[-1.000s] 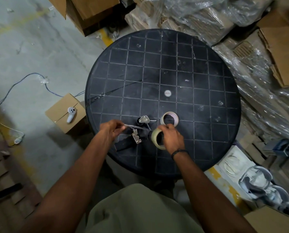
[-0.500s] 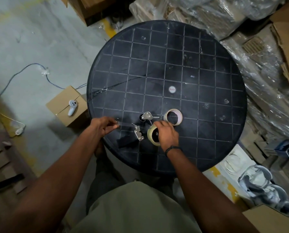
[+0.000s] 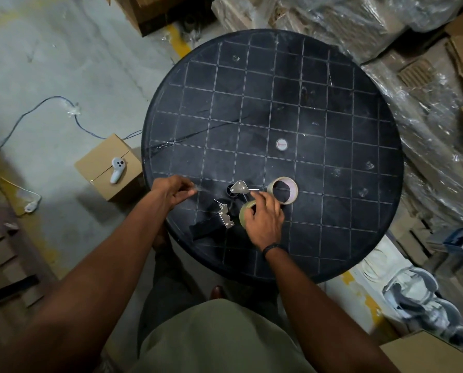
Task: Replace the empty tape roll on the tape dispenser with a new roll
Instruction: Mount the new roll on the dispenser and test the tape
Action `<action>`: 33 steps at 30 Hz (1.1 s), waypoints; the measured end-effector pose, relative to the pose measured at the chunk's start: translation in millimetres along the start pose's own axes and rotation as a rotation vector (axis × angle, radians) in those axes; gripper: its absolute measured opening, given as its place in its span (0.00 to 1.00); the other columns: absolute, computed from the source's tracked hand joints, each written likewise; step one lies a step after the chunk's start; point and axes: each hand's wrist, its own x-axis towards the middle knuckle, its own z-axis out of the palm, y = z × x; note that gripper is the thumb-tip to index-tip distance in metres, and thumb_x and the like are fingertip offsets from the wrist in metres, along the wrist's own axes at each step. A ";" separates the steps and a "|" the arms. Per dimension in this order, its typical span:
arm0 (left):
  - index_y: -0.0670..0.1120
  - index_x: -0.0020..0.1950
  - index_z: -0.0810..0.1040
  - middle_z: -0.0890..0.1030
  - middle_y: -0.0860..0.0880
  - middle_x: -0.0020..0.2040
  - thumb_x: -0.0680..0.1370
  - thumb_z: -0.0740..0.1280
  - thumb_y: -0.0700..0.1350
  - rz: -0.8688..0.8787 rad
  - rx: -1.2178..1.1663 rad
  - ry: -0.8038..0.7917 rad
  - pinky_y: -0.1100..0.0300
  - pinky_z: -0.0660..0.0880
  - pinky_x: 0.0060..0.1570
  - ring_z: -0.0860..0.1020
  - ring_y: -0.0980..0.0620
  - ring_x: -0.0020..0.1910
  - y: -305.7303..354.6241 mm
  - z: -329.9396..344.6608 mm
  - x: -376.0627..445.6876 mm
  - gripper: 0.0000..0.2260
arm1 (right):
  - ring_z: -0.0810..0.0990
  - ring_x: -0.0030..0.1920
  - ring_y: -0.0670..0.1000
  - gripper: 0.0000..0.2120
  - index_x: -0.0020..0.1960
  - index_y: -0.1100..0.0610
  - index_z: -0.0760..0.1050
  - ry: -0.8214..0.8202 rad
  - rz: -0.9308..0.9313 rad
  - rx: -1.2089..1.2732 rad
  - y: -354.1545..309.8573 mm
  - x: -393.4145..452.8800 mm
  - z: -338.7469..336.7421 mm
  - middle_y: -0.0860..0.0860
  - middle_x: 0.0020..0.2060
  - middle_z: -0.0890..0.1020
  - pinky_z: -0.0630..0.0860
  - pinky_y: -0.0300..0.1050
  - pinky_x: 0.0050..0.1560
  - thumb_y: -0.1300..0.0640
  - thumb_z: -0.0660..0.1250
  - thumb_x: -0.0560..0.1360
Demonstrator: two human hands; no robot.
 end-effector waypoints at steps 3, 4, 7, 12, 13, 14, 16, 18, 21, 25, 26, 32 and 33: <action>0.35 0.47 0.79 0.84 0.40 0.41 0.75 0.70 0.30 -0.024 0.075 -0.006 0.60 0.82 0.28 0.84 0.48 0.32 5.9 5.1 3.7 0.03 | 0.65 0.74 0.54 0.31 0.73 0.50 0.65 0.010 -0.035 -0.086 4.3 -5.8 8.4 0.50 0.72 0.69 0.64 0.66 0.71 0.35 0.57 0.75; 0.35 0.46 0.78 0.84 0.40 0.39 0.76 0.69 0.30 -0.034 0.102 -0.015 0.61 0.82 0.29 0.84 0.48 0.32 7.2 6.4 4.4 0.02 | 0.64 0.74 0.55 0.33 0.74 0.51 0.64 0.002 -0.049 -0.117 5.0 -4.7 9.8 0.51 0.73 0.68 0.64 0.65 0.71 0.35 0.58 0.75; 0.35 0.43 0.77 0.81 0.40 0.39 0.77 0.68 0.31 -0.063 0.185 -0.019 0.62 0.81 0.27 0.81 0.49 0.35 11.0 6.2 10.0 0.04 | 0.64 0.75 0.55 0.34 0.74 0.52 0.63 -0.039 -0.113 -0.192 4.7 1.1 10.4 0.51 0.73 0.69 0.61 0.62 0.74 0.38 0.61 0.73; 0.36 0.40 0.76 0.79 0.42 0.39 0.78 0.66 0.31 -0.101 0.241 -0.028 0.61 0.80 0.25 0.81 0.49 0.32 12.4 8.8 22.6 0.08 | 0.56 0.80 0.54 0.46 0.80 0.55 0.52 -0.122 -0.152 -0.187 11.7 3.0 12.9 0.53 0.79 0.60 0.58 0.59 0.76 0.37 0.66 0.71; 0.36 0.40 0.76 0.79 0.42 0.39 0.78 0.66 0.31 -0.104 0.238 -0.027 0.61 0.80 0.24 0.80 0.49 0.32 13.2 10.1 24.7 0.08 | 0.53 0.81 0.54 0.48 0.81 0.56 0.49 -0.124 -0.151 -0.187 12.3 3.7 13.6 0.54 0.80 0.57 0.57 0.59 0.76 0.37 0.66 0.71; 0.36 0.39 0.75 0.79 0.42 0.39 0.78 0.66 0.31 -0.102 0.234 -0.026 0.61 0.80 0.24 0.81 0.49 0.32 14.6 11.3 26.3 0.08 | 0.51 0.82 0.54 0.49 0.81 0.56 0.48 -0.128 -0.150 -0.190 12.3 4.4 13.8 0.54 0.81 0.55 0.56 0.58 0.76 0.37 0.66 0.70; 0.37 0.39 0.76 0.80 0.42 0.36 0.78 0.67 0.31 -0.087 0.244 -0.022 0.61 0.80 0.25 0.81 0.50 0.25 18.5 16.4 29.5 0.08 | 0.48 0.82 0.55 0.50 0.81 0.56 0.47 -0.141 -0.158 -0.201 12.8 5.9 13.6 0.55 0.81 0.54 0.56 0.59 0.77 0.36 0.67 0.70; 0.38 0.39 0.75 0.80 0.43 0.33 0.77 0.68 0.32 -0.056 0.267 -0.018 0.61 0.80 0.23 0.79 0.52 0.19 25.1 26.2 29.2 0.08 | 0.49 0.82 0.57 0.50 0.81 0.54 0.49 -0.148 -0.159 -0.190 14.3 7.4 13.0 0.56 0.79 0.55 0.61 0.62 0.76 0.36 0.69 0.69; 0.39 0.39 0.75 0.79 0.43 0.36 0.76 0.69 0.32 0.018 0.285 -0.004 0.59 0.78 0.19 0.78 0.53 0.18 37.1 48.3 26.7 0.08 | 0.51 0.81 0.59 0.50 0.80 0.50 0.52 -0.136 -0.149 -0.177 15.8 9.1 12.4 0.57 0.80 0.50 0.63 0.60 0.75 0.37 0.71 0.67; 0.40 0.37 0.74 0.80 0.44 0.30 0.75 0.70 0.34 0.107 0.359 -0.022 0.59 0.78 0.20 0.79 0.53 0.19 50.4 84.9 15.3 0.09 | 0.46 0.82 0.57 0.50 0.81 0.48 0.50 -0.157 -0.159 -0.169 15.2 11.8 11.9 0.55 0.82 0.46 0.60 0.60 0.75 0.38 0.72 0.67; 0.41 0.36 0.74 0.79 0.45 0.27 0.76 0.70 0.35 0.118 0.386 -0.038 0.59 0.78 0.22 0.79 0.53 0.20 51.7 95.0 12.1 0.10 | 0.45 0.82 0.56 0.50 0.81 0.48 0.49 -0.168 -0.166 -0.172 15.8 12.7 11.6 0.54 0.82 0.46 0.59 0.61 0.75 0.38 0.72 0.67; 0.40 0.38 0.77 0.81 0.42 0.35 0.75 0.72 0.37 0.178 0.620 -0.051 0.56 0.80 0.29 0.80 0.47 0.28 31.5 143.4 8.0 0.07 | 0.44 0.82 0.55 0.50 0.81 0.47 0.49 -0.215 -0.203 -0.175 21.5 18.9 8.7 0.52 0.82 0.49 0.54 0.61 0.78 0.37 0.71 0.68; 0.39 0.40 0.79 0.83 0.42 0.35 0.74 0.74 0.38 0.203 0.680 -0.033 0.54 0.82 0.30 0.82 0.47 0.29 27.4 147.7 9.1 0.06 | 0.45 0.82 0.55 0.50 0.81 0.47 0.50 -0.213 -0.202 -0.171 22.9 20.1 8.7 0.51 0.82 0.50 0.54 0.61 0.78 0.37 0.71 0.67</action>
